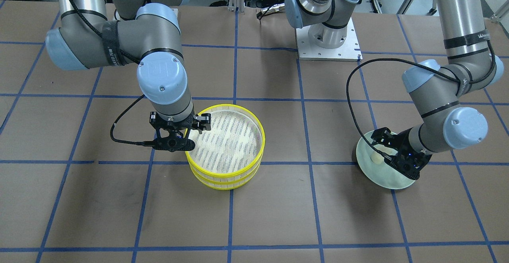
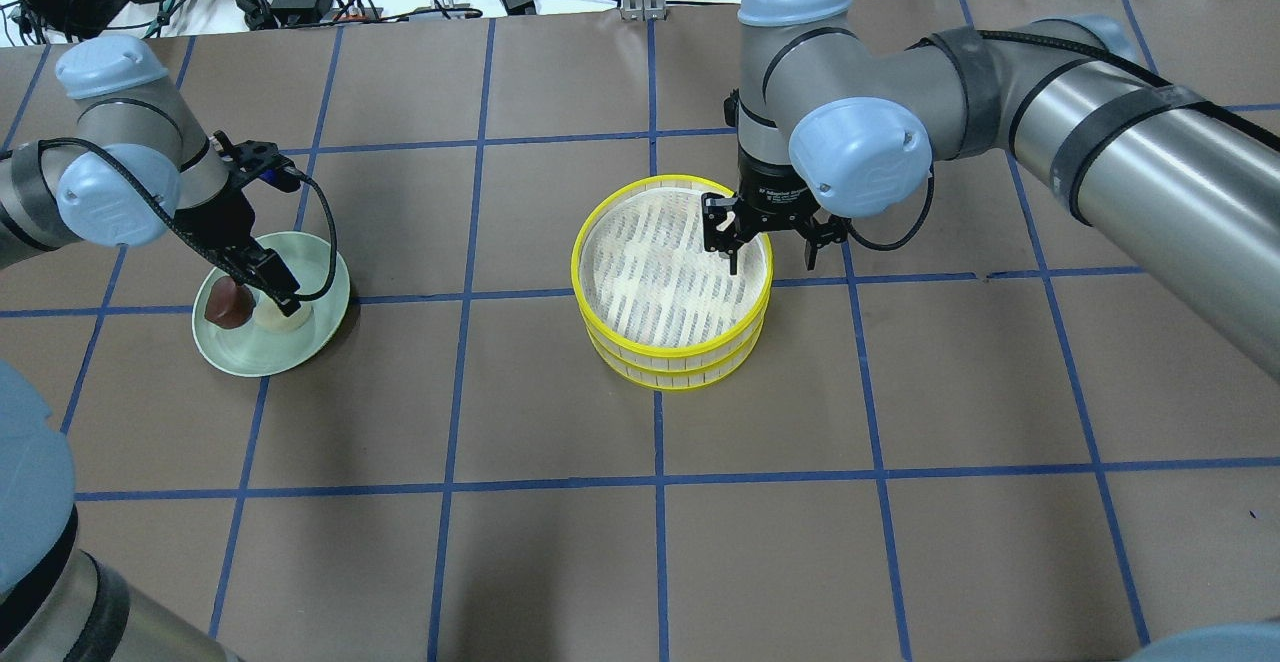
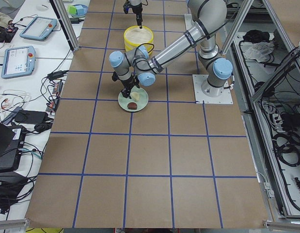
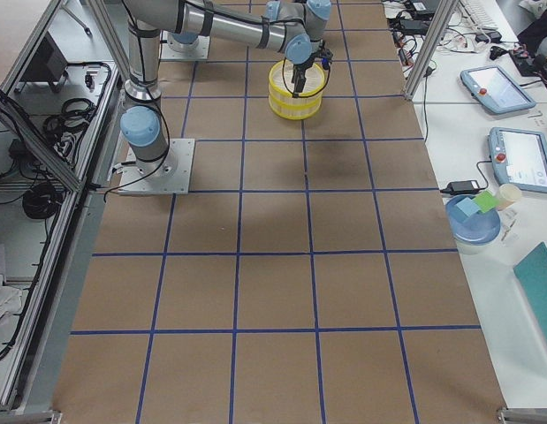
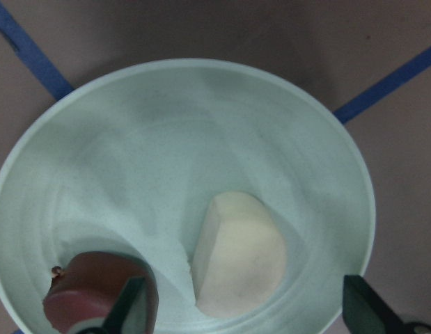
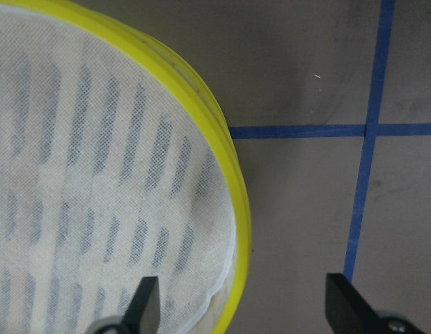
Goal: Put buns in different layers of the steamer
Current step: 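Grasp the white bun with the left gripper while the right gripper grips the steamer rim, then lift the top steamer tier off with the right gripper and set it aside, then carry the white bun with the left gripper over the lower steamer tier, then open the left gripper to drop the white bun into the lower tier, then restack the top tier with the right gripper while the left gripper returns to the plate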
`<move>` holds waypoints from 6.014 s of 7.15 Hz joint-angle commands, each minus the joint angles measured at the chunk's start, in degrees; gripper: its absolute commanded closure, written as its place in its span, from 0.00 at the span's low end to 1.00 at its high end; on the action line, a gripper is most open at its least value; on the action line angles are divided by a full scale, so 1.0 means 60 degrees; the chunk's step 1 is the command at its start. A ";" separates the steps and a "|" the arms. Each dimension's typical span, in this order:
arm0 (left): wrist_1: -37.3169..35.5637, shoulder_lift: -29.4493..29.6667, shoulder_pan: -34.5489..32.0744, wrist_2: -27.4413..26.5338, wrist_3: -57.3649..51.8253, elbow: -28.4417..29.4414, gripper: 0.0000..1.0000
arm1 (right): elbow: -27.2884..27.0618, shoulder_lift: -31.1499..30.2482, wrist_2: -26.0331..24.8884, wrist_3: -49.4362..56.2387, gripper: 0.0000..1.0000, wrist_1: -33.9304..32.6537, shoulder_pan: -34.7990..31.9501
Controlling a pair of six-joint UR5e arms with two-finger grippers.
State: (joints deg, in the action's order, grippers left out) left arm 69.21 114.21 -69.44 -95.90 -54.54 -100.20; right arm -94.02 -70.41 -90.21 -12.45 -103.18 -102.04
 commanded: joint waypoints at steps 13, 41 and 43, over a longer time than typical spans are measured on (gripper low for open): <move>-0.0124 -0.1351 -0.2187 0.0573 0.4579 0.0806 1.00 | 0.1153 -0.3244 -0.0241 0.1993 1.00 0.3714 0.2161; 0.0328 -0.1780 -0.0327 0.0060 0.5018 0.0659 0.00 | 0.1168 0.0425 -0.0229 0.0667 1.00 0.0719 0.0058; 0.0156 -0.1298 -0.0102 0.0046 0.5061 0.0528 0.00 | 0.0965 0.0587 -0.0228 0.0755 1.00 0.0732 0.0058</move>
State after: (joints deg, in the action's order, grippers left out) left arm 70.64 104.72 -71.29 -95.68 -24.20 -96.58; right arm -87.33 -67.68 -91.60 -8.24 -98.60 -101.54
